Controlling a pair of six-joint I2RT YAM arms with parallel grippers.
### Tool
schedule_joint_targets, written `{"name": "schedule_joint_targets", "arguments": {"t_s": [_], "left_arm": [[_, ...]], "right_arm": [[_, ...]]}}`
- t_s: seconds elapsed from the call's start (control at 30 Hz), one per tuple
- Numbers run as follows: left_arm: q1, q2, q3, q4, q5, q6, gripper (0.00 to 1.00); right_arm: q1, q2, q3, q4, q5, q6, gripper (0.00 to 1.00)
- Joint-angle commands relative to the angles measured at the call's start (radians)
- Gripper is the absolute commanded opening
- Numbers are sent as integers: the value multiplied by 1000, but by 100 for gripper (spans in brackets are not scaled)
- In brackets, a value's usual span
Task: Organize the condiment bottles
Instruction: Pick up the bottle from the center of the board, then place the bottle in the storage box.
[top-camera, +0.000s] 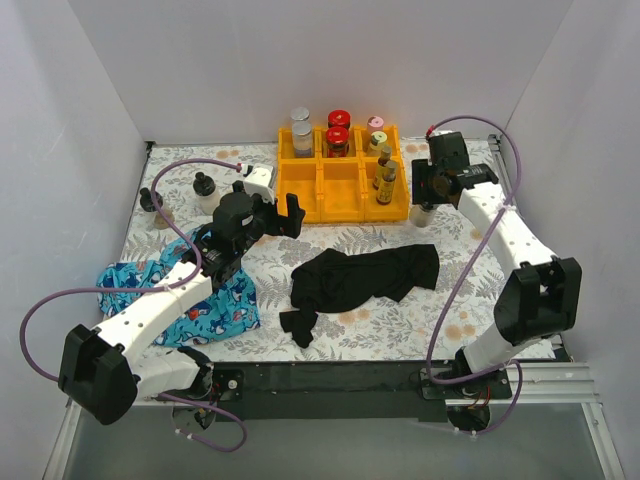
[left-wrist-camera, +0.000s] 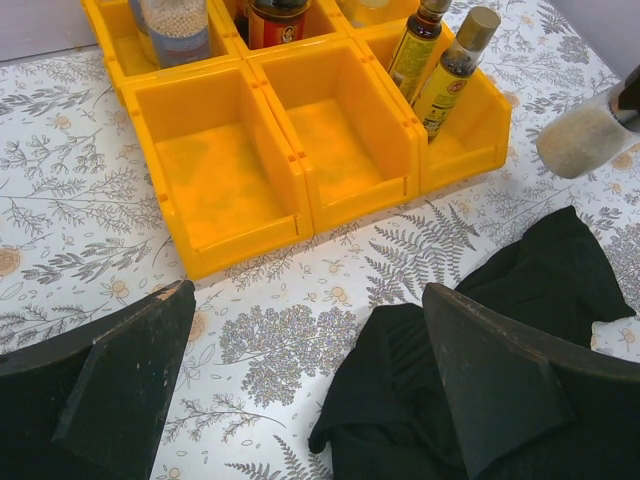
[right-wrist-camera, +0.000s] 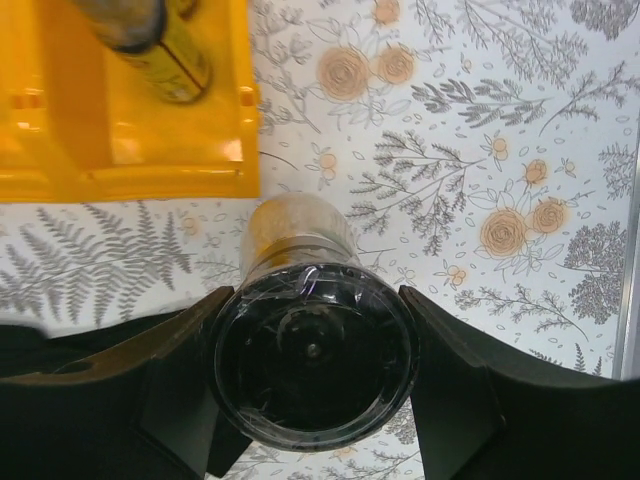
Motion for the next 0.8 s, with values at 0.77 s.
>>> {"name": "schedule_joint_targets", "arguments": {"t_s": [0.77], "left_arm": [[8,-64,-4,-1,-11,4,98]], "right_arm": [[337,337,539,171,-26,-1,37]]}}
